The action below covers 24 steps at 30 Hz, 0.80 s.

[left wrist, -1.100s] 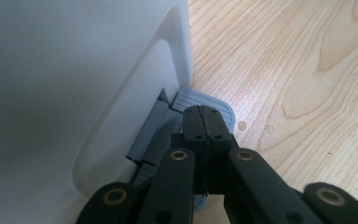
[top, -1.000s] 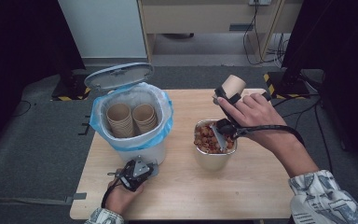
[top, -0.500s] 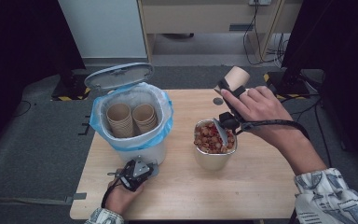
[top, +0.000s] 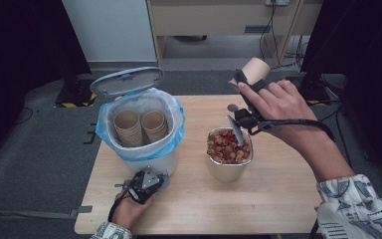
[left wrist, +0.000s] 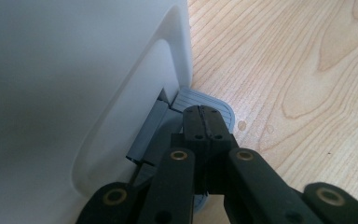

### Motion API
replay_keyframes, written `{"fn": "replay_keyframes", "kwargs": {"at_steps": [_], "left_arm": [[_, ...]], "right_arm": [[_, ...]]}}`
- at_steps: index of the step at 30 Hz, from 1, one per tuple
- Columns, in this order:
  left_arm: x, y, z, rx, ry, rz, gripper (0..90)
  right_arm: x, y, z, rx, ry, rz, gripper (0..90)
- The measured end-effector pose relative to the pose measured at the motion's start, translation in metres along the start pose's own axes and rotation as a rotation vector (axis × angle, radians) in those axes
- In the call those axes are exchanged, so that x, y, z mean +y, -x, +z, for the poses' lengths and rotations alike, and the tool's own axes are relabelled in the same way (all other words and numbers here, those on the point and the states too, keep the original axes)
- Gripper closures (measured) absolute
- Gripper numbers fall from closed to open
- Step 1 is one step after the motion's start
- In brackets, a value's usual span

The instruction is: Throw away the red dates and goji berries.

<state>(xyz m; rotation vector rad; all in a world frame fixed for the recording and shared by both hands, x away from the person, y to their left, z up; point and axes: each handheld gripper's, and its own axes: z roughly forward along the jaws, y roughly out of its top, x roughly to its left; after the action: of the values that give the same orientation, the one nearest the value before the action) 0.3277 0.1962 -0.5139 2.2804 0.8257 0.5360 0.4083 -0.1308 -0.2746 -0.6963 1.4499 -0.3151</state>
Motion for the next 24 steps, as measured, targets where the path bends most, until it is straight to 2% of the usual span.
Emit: {"fn": "replay_keyframes", "kwargs": {"at_steps": [1, 2, 3, 4, 6, 7, 8, 9, 10, 11, 12, 13, 15, 16, 17, 18, 19, 24], "left_arm": [[0.000, 0.000, 0.000, 0.000, 0.000, 0.000, 89.9], [0.000, 0.000, 0.000, 0.001, -0.001, 0.002, 89.9], [0.000, 0.000, 0.000, 0.001, -0.001, 0.002, 89.9], [0.000, 0.000, 0.000, 0.000, -0.001, 0.002, 89.9], [0.000, 0.000, 0.000, 0.000, 0.000, 0.000, 89.9], [0.000, 0.000, 0.000, 0.001, -0.001, 0.002, 89.9], [0.000, 0.000, 0.000, 0.000, 0.000, 0.001, 89.9], [0.000, 0.000, 0.000, -0.002, 0.003, -0.001, 89.9], [0.000, 0.000, 0.000, -0.002, 0.002, 0.000, 89.9], [0.000, 0.000, 0.000, -0.002, 0.002, -0.001, 89.9], [0.000, 0.000, 0.000, -0.001, 0.002, -0.001, 89.9], [0.000, 0.000, 0.000, 0.000, 0.000, 0.001, 89.9], [0.000, 0.000, 0.000, 0.001, -0.001, 0.002, 89.9], [0.000, 0.000, 0.000, 0.000, -0.001, 0.002, 89.9], [0.000, 0.000, 0.000, -0.001, 0.001, 0.000, 89.9], [0.000, 0.000, 0.000, -0.002, 0.003, 0.000, 89.9], [0.000, 0.000, 0.000, -0.001, 0.001, 0.001, 89.9], [0.000, 0.000, 0.000, -0.002, 0.001, 0.001, 89.9]], "right_arm": [[0.008, -0.006, -0.001, 0.021, 0.022, -0.052, 32.3], [0.017, -0.015, -0.001, 0.041, 0.050, -0.081, 32.4], [0.022, -0.019, -0.002, 0.053, 0.063, -0.143, 32.4], [0.020, -0.018, -0.001, 0.051, 0.053, -0.171, 32.4], [0.011, -0.011, 0.001, 0.021, 0.029, -0.026, 32.3], [0.011, -0.012, 0.000, 0.033, 0.033, -0.041, 32.3], [0.016, -0.018, -0.001, 0.053, 0.037, -0.093, 32.3], [0.021, -0.020, -0.001, 0.062, 0.058, -0.178, 32.4], [0.021, -0.021, -0.001, 0.057, 0.059, -0.190, 32.3], [0.018, -0.017, 0.000, 0.048, 0.046, -0.151, 32.2], [0.017, -0.018, 0.001, 0.044, 0.052, -0.064, 32.1], [0.020, -0.021, 0.000, 0.070, 0.054, -0.113, 32.1], [0.027, -0.029, 0.001, 0.092, 0.080, -0.207, 32.2], [0.027, -0.027, 0.002, 0.091, 0.080, -0.206, 32.2], [0.025, -0.024, 0.002, 0.086, 0.076, -0.161, 32.1], [0.023, -0.021, 0.002, 0.077, 0.081, -0.047, 32.1], [0.020, -0.017, 0.003, 0.067, 0.079, -0.033, 32.0], [0.008, -0.008, 0.009, 0.089, 0.087, 0.164, 32.0]]}}
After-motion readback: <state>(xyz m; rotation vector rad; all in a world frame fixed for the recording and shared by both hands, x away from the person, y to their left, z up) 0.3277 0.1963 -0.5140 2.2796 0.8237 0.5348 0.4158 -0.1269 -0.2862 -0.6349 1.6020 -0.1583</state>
